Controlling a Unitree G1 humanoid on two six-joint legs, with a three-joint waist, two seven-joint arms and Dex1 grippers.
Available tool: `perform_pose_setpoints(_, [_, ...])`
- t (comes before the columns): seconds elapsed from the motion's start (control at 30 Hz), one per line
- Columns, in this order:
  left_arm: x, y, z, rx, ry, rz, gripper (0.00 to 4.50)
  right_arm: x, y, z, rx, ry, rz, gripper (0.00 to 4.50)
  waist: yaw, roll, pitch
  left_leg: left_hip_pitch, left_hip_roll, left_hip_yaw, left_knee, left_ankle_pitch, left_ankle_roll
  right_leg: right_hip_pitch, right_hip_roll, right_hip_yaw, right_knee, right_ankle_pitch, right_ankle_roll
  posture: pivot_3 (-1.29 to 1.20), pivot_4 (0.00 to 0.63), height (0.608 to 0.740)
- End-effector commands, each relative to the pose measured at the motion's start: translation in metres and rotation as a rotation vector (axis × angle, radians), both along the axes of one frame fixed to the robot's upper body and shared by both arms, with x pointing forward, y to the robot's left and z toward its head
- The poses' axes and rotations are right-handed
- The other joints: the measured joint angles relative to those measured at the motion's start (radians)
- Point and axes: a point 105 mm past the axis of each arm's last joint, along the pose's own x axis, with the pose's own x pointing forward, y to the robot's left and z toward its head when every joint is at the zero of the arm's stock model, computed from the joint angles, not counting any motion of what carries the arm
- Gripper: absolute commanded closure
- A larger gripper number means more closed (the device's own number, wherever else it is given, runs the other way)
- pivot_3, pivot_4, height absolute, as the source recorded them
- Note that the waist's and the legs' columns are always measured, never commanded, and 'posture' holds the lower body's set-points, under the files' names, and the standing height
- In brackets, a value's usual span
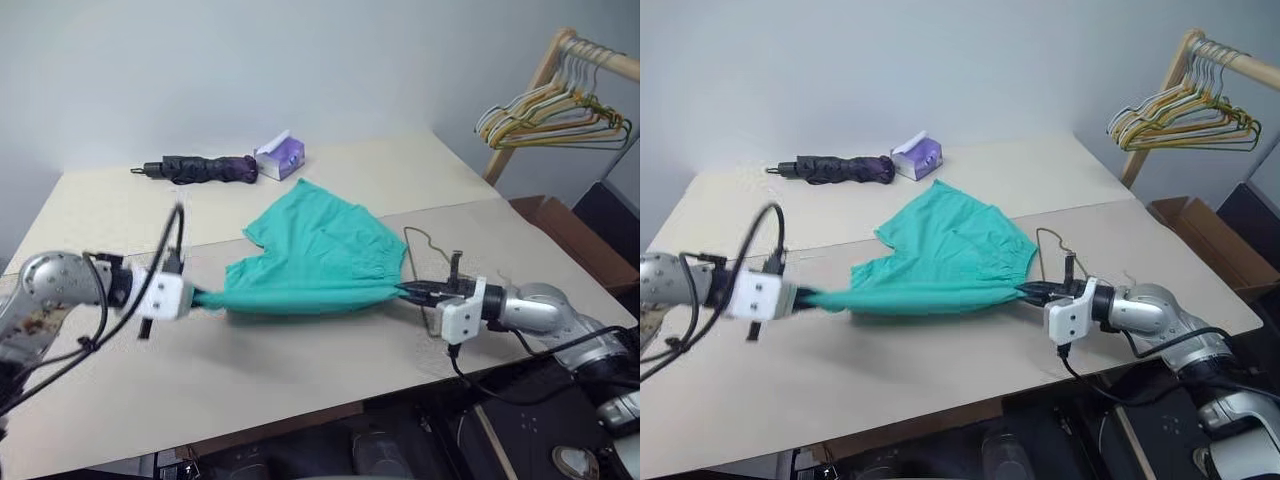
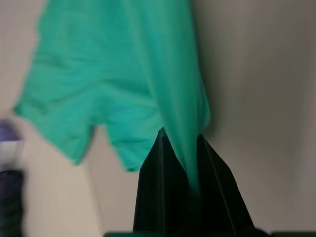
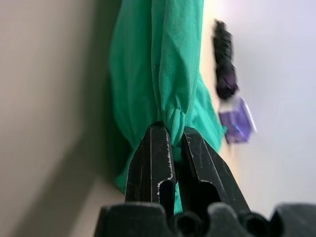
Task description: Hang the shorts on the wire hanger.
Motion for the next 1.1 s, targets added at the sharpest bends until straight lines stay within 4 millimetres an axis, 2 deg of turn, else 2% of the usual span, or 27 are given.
perform_pose_setpoints(0.03, [-0.015,0.02,0.001,0.129,0.074,-0.02,4.46,0.007,-0.017,0.007,-0.059,-0.017,-0.065,4.5,0.004,0.0,0.003,0.001,0.0,0.001,0.0,-0.001,0.0,0.001,0.0,0.0,0.0,0.0,0.0,-0.12,0.066,0.74])
perform_pose_setpoints(0.1, [-0.024,0.023,-0.002,0.163,0.112,-0.049,4.46,0.009,-0.018,0.005,-0.089,-0.034,-0.067,4.5,0.01,0.001,0.004,0.0,0.002,0.002,0.0,-0.003,0.001,0.001,0.001,0.001,-0.005,0.0,0.0,-0.13,0.07,0.74])
perform_pose_setpoints(0.13, [-0.027,0.023,-0.003,0.169,0.119,-0.057,4.46,0.01,-0.018,0.004,-0.097,-0.042,-0.068,4.5,0.014,0.001,0.004,-0.001,0.003,0.003,0.0,-0.005,0.001,0.001,0.002,0.001,-0.006,0.003,0.005,-0.13,0.073,0.74])
perform_pose_setpoints(0.2, [-0.043,0.016,-0.005,0.137,0.19,-0.086,4.46,0.009,-0.018,0.002,-0.112,-0.052,-0.06,4.5,0.02,0.001,0.006,-0.003,0.005,0.003,0.0,-0.008,0.0,-0.001,0.004,0.001,-0.008,0.004,0.004,-0.13,0.076,0.74])
perform_pose_setpoints(0.33, [-0.065,0.004,-0.01,0.095,0.254,-0.1,4.46,0.004,-0.019,-0.002,-0.145,-0.084,-0.028,4.5,0.023,0.003,0.009,-0.018,0.007,0.003,0.001,-0.009,0.0,-0.017,0.007,0.002,-0.006,0.006,0.0,-0.13,0.078,0.74])
perform_pose_setpoints(0.47, [-0.08,0.0,-0.021,0.061,0.278,-0.085,4.46,0.006,-0.02,-0.002,-0.177,-0.175,0.003,4.5,0.032,0.004,0.014,-0.017,0.008,0.003,0.002,-0.009,0.001,-0.016,0.008,0.002,-0.005,0.006,-0.001,-0.12,0.079,0.74])
perform_pose_setpoints(0.67, [-0.11,-0.007,-0.043,-0.001,0.321,-0.047,4.46,0.016,-0.016,0.015,-0.161,-0.346,0.053,4.5,0.033,0.005,0.017,-0.013,0.011,0.005,0.002,-0.009,0.0,-0.015,0.011,0.003,-0.005,0.005,0.0,-0.11,0.076,0.74])
perform_pose_setpoints(0.8, [-0.126,0.0,-0.06,-0.014,0.323,-0.013,4.46,0.011,-0.016,0.017,-0.156,-0.342,0.088,4.5,0.044,0.005,0.017,-0.013,0.011,0.005,0.002,-0.009,0.0,-0.015,0.011,0.003,-0.006,0.006,-0.002,-0.1,0.077,0.74])
perform_pose_setpoints(0.87, [-0.123,0.009,-0.067,-0.011,0.286,0.022,4.46,0.006,-0.016,0.014,-0.147,-0.293,0.095,4.5,0.055,0.005,0.017,-0.014,0.011,0.005,0.002,-0.009,0.0,-0.015,0.011,0.003,-0.006,0.007,-0.005,-0.08,0.073,0.74])
perform_pose_setpoints(0.97, [-0.108,0.02,-0.066,-0.026,0.212,0.065,4.46,0.006,-0.014,0.017,-0.131,-0.245,0.084,4.5,0.074,0.004,0.017,-0.013,0.01,0.005,0.002,-0.009,0.0,-0.014,0.01,0.003,-0.006,0.007,-0.006,-0.07,0.065,0.74])
perform_pose_setpoints(1.03, [-0.087,0.023,-0.058,-0.095,0.127,0.119,4.46,0.016,-0.01,0.029,-0.065,-0.219,0.028,4.5,0.083,0.005,0.017,-0.012,0.01,0.005,0.003,-0.009,0.001,-0.013,0.01,0.003,-0.006,0.006,-0.01,-0.06,0.062,0.74])
perform_pose_setpoints(1.07, [-0.07,0.024,-0.051,-0.143,0.064,0.168,4.46,0.024,-0.009,0.037,-0.037,-0.212,-0.004,4.5,0.084,0.005,0.017,-0.012,0.01,0.005,0.003,-0.008,0.001,-0.012,0.01,0.003,-0.006,0.006,-0.013,-0.05,0.054,0.74])
perform_pose_setpoints(1.1, [-0.043,0.025,-0.042,-0.188,-0.023,0.232,4.46,0.033,-0.007,0.046,-0.009,-0.202,-0.039,4.5,0.09,0.005,0.016,-0.012,0.01,0.005,0.004,-0.008,0.001,-0.012,0.01,0.003,-0.006,0.006,-0.013,-0.05,0.049,0.74])
